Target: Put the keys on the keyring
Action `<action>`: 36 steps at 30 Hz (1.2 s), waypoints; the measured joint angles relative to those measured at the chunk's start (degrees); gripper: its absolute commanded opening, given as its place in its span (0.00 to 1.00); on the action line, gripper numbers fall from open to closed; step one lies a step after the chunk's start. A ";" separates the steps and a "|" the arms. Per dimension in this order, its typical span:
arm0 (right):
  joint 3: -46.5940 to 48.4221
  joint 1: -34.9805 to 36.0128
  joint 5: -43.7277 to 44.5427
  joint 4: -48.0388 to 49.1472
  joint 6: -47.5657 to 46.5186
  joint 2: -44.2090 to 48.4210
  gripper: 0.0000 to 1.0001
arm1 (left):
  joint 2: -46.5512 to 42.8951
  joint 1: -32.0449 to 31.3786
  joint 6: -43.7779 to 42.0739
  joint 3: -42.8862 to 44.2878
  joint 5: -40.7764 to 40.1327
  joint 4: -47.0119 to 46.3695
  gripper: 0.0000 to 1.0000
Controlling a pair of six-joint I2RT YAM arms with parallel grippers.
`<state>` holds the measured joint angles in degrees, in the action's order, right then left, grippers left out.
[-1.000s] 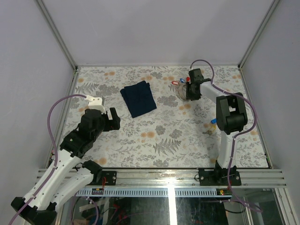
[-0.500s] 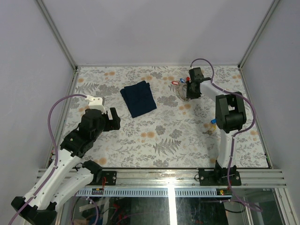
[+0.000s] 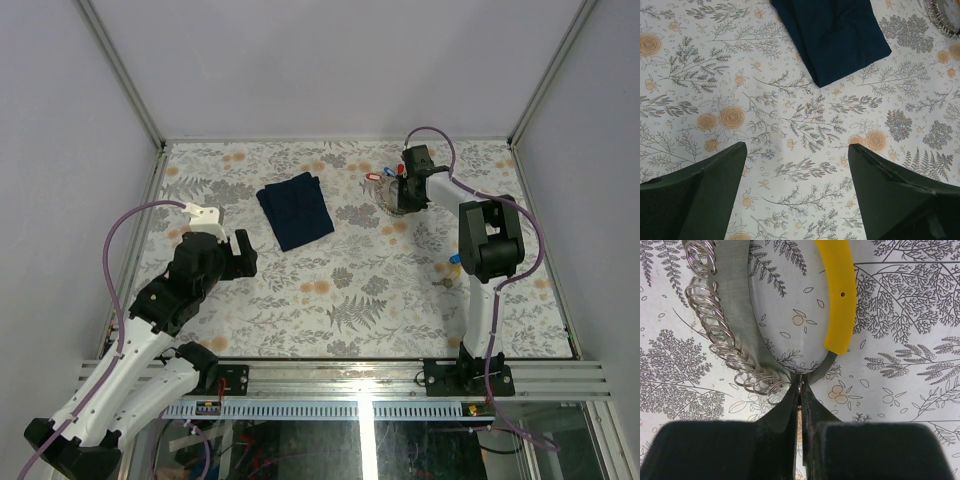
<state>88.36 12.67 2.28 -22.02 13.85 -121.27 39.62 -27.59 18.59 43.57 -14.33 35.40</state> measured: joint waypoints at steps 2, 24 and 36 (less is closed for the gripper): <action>-0.02 0.00 0.00 0.00 -0.13 0.02 0.00 | -0.02 0.02 0.00 0.00 0.02 0.00 0.90; -5.77 -0.04 -0.42 -2.86 -5.38 25.86 0.00 | -3.89 0.00 -4.48 2.08 3.43 -5.77 1.00; -13.94 -0.09 -16.13 -2.82 -7.26 46.95 0.00 | 0.96 0.00 -8.96 8.02 22.25 -14.40 0.87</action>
<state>74.41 12.58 -13.85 -24.84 6.59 -74.32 40.58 -27.59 9.63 51.59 7.92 20.99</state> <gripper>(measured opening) 0.011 0.911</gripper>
